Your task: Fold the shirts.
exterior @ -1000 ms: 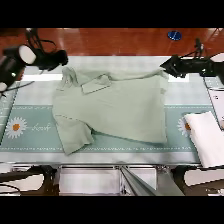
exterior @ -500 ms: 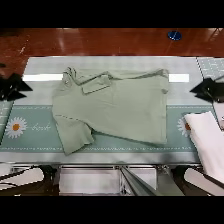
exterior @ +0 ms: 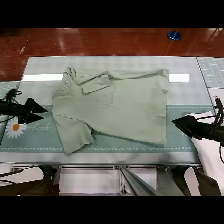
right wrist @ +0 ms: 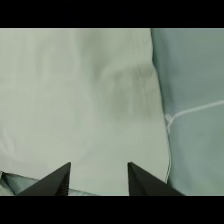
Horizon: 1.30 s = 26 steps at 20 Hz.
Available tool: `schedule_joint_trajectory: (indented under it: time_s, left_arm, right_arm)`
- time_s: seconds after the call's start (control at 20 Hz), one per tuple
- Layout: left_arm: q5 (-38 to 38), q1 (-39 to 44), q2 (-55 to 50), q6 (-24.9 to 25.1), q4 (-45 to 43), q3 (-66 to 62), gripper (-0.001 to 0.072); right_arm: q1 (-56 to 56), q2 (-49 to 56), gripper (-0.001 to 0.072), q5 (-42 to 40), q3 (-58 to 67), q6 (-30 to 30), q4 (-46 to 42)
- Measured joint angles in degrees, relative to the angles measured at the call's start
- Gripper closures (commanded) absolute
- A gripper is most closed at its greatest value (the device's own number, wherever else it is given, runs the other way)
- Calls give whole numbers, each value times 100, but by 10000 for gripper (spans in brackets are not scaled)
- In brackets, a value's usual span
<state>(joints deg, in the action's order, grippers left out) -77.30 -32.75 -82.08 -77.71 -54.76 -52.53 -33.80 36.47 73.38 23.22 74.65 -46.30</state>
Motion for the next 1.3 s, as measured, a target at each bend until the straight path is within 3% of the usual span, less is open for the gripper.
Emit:
schedule_joint_trajectory:
  time_s: [0.35,0.4,0.45,0.5,0.85,1.3]
  left_arm:
    - [247,713,-586,57,129,-20,222]
    - [254,822,-647,22,153,-24,331]
    - [295,896,-684,-15,90,-37,581]
    - [354,953,-726,-39,-11,-59,689]
    - [74,1084,-708,-7,-153,-420,689]
    - [15,1097,-682,11,-155,-527,689]
  right_arm:
    - [-11,-190,298,87,-181,293,111]
    - [-11,-199,298,83,-186,306,109]
    - [-13,-199,298,74,-188,345,66]
    - [-20,-203,298,70,-192,389,-17]
    - [-37,-210,298,686,-271,1062,-1390]
    - [811,162,298,625,-511,1738,-1641]
